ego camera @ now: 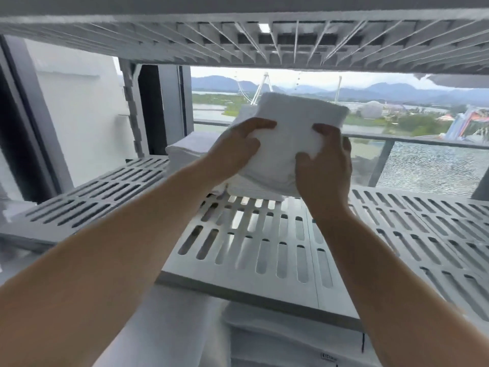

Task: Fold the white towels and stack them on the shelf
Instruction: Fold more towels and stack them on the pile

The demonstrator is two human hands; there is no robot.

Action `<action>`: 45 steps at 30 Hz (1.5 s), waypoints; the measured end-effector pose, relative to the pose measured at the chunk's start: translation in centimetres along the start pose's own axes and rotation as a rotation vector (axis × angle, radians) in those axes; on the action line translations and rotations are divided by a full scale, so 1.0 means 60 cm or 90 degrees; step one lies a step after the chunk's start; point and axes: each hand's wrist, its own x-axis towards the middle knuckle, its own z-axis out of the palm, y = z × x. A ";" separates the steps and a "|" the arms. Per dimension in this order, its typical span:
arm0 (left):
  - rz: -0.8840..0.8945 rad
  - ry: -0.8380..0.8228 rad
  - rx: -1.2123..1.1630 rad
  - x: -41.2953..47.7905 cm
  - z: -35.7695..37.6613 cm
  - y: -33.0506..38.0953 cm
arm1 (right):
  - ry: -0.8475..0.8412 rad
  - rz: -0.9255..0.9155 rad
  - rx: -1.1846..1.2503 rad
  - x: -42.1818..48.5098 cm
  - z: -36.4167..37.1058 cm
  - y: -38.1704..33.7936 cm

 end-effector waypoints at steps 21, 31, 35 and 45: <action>0.009 0.061 -0.090 0.230 -0.361 -0.248 | -0.026 -0.045 -0.117 0.112 0.495 -0.132; -0.106 -0.009 0.136 0.277 -0.309 -0.304 | -0.230 -0.001 -0.385 0.122 0.516 -0.070; -0.123 -0.006 0.169 0.304 -0.306 -0.302 | -0.234 0.012 -0.443 0.129 0.512 -0.076; -0.106 0.222 0.021 0.312 -0.345 -0.366 | -0.105 -0.301 -0.365 0.078 0.517 -0.068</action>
